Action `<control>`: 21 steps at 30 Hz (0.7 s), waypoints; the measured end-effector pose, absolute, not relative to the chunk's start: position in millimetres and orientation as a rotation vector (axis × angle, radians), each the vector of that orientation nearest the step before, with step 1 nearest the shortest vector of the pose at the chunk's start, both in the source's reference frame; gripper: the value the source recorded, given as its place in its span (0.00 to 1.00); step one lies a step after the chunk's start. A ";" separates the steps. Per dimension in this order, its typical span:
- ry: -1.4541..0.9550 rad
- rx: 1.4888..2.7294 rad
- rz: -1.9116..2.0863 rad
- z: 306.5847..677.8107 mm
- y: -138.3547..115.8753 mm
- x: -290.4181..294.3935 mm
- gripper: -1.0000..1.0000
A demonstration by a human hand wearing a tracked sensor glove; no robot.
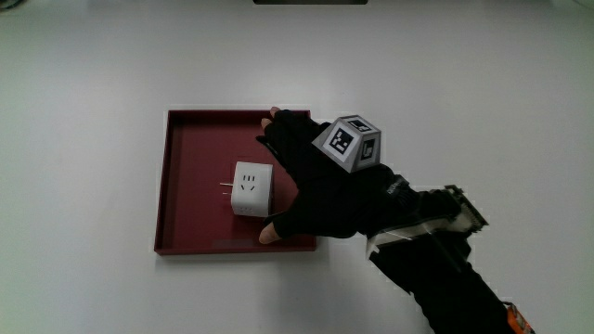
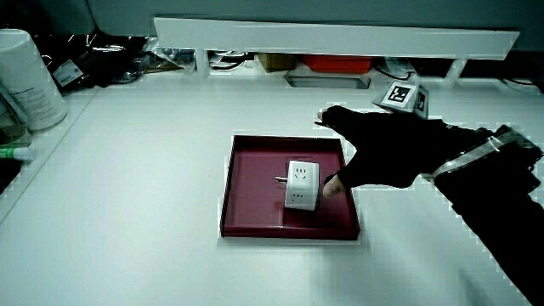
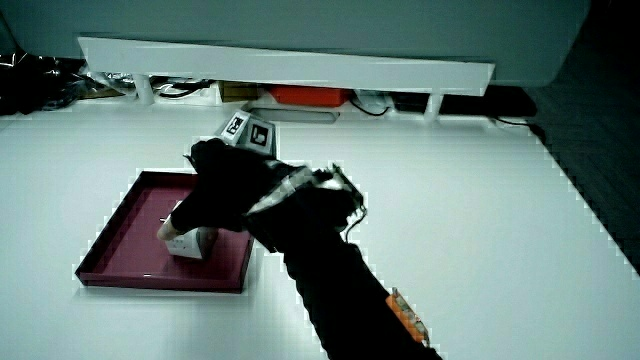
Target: Pick socket
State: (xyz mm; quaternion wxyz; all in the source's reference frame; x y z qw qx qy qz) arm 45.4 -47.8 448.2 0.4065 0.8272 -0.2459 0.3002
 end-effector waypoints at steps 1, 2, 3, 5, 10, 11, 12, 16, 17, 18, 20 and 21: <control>-0.627 2.066 0.784 449.1 -47.8 43.2 0.50; -0.612 2.080 0.772 451.9 -47.9 41.6 0.50; -0.609 2.072 0.772 455.7 -47.9 39.8 0.50; -0.586 2.068 0.760 466.5 -47.9 37.1 0.50; -0.550 2.038 0.771 482.3 -45.8 32.6 0.50; -0.540 2.041 0.766 487.9 -45.7 32.0 0.50; -0.544 2.035 0.763 491.6 -45.5 31.0 0.50; -0.518 2.013 0.774 502.1 -44.0 28.2 0.50; -0.513 2.016 0.776 503.8 -43.8 27.6 0.50; -0.514 2.010 0.784 503.8 -43.5 26.7 0.50; -0.505 2.017 0.769 509.5 -42.8 26.0 0.50; -0.504 2.030 0.768 510.2 -42.3 25.7 0.50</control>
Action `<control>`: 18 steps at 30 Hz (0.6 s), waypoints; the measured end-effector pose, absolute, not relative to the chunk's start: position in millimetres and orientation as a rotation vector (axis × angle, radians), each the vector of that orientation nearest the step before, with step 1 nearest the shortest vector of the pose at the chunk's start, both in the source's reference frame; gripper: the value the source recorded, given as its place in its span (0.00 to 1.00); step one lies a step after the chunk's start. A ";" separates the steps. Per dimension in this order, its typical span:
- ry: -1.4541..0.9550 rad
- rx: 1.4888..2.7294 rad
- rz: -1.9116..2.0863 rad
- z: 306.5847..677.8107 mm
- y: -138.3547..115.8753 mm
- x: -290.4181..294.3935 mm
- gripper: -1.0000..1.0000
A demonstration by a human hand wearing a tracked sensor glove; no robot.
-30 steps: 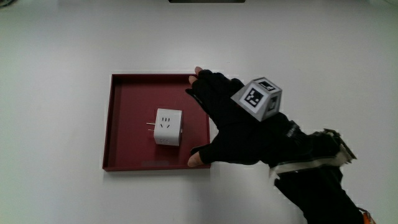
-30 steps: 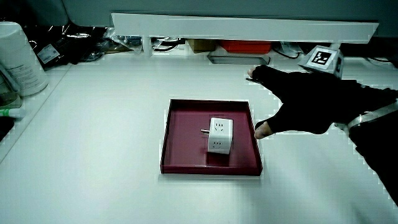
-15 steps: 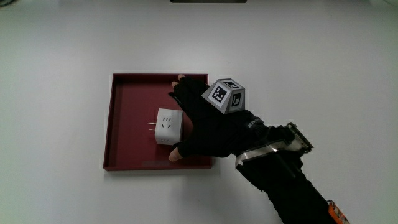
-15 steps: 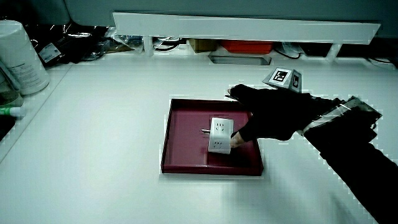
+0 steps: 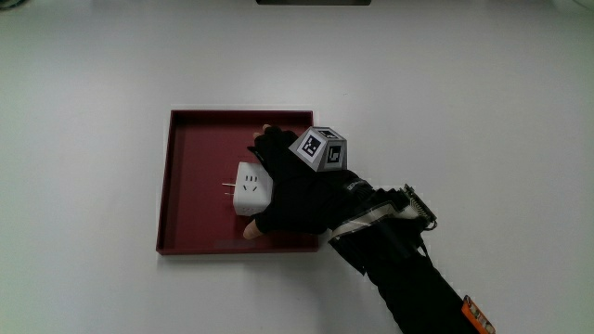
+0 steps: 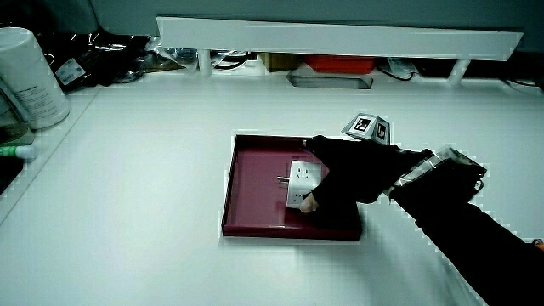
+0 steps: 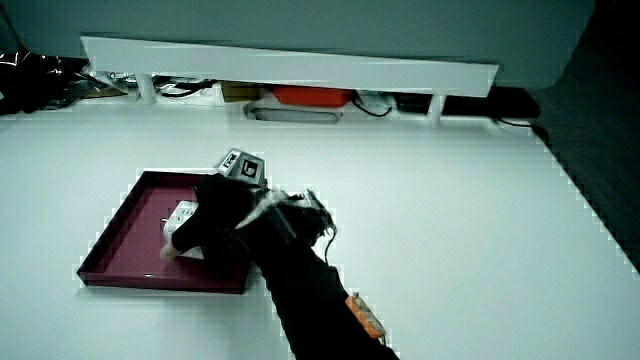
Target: Pick socket
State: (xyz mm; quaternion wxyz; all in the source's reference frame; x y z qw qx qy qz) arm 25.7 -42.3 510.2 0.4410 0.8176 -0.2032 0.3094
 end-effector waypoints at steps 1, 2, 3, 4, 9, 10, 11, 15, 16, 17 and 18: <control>-0.510 2.034 0.764 511.2 -41.7 25.1 0.50; -0.503 2.023 0.776 511.7 -41.5 25.0 0.50; -0.505 2.030 0.776 513.6 -41.3 25.2 0.50; -0.499 2.043 0.769 515.5 -41.3 25.6 0.50; -0.504 2.052 0.785 516.5 -41.0 24.8 0.62; -0.496 2.064 0.796 514.7 -40.8 25.4 0.64; -0.492 2.059 0.799 518.0 -40.8 26.1 0.67; -0.482 2.076 0.854 512.2 -41.5 27.8 0.76; -0.470 2.086 0.846 514.3 -41.7 28.6 0.79; -0.468 2.094 0.859 515.0 -42.0 29.2 0.81; -0.464 2.087 0.866 513.9 -41.7 29.7 0.83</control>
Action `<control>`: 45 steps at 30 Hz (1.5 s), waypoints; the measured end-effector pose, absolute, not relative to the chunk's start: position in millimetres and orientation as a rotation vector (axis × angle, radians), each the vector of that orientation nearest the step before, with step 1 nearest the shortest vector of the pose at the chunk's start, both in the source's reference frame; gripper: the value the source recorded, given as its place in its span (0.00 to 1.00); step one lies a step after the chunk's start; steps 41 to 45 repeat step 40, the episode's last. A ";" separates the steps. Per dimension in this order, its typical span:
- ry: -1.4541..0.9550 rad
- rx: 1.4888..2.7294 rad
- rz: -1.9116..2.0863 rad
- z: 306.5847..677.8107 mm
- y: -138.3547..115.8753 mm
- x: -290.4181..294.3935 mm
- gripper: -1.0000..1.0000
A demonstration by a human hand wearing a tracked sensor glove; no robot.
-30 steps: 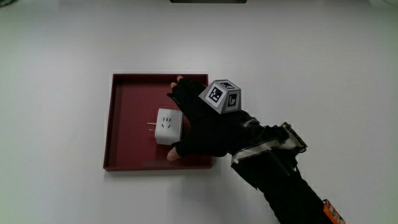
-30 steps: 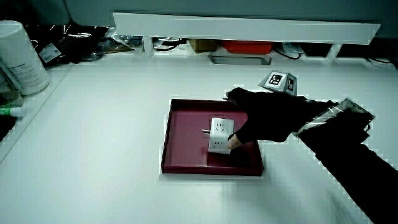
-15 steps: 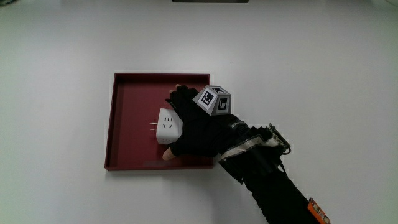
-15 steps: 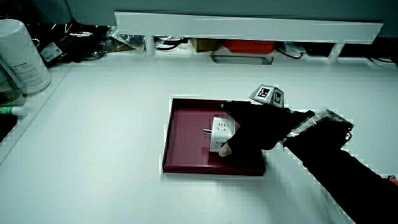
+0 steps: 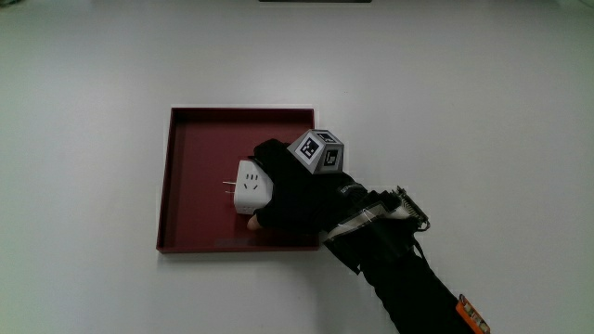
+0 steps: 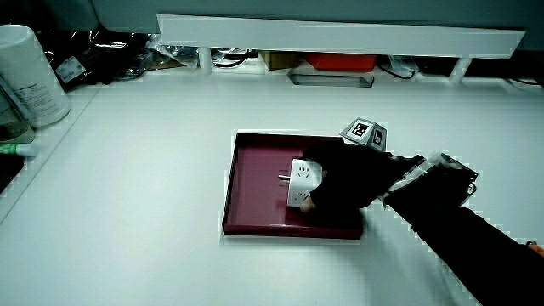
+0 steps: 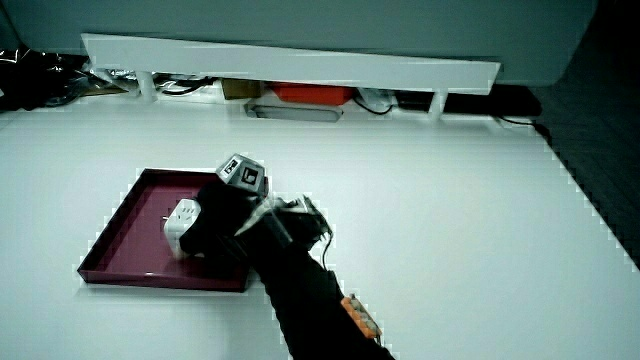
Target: Pick socket
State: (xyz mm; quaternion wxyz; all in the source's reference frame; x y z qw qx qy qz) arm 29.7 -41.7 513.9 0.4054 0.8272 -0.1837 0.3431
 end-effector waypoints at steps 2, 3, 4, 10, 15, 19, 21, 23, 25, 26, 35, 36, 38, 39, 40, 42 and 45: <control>-0.464 2.107 0.863 516.5 -41.8 30.1 0.88; -0.460 2.111 0.873 514.0 -41.7 30.5 0.90; -0.456 2.123 0.865 518.3 -42.0 31.0 0.93; -0.488 2.129 0.879 515.2 -39.5 28.9 1.00; -0.516 2.117 0.911 505.1 -38.4 30.2 1.00; -0.558 2.129 0.912 496.7 -40.5 32.7 1.00; -0.579 2.148 0.926 482.7 -41.5 34.3 1.00; -0.607 2.137 0.962 466.7 -42.2 35.8 1.00; -0.625 2.164 0.944 459.5 -43.5 38.7 1.00; -0.626 2.148 0.971 452.9 -44.0 40.5 1.00; -0.730 2.111 1.061 414.4 -48.4 58.8 1.00; -0.724 2.123 1.045 407.5 -48.8 61.5 1.00; -0.749 2.146 1.050 400.5 -50.1 66.6 1.00; -0.747 2.139 1.070 397.7 -50.8 69.7 1.00; -0.744 2.151 1.061 393.7 -51.6 73.0 1.00; -0.744 2.151 1.061 393.7 -51.6 73.0 1.00; -0.744 2.151 1.061 393.7 -51.6 73.0 1.00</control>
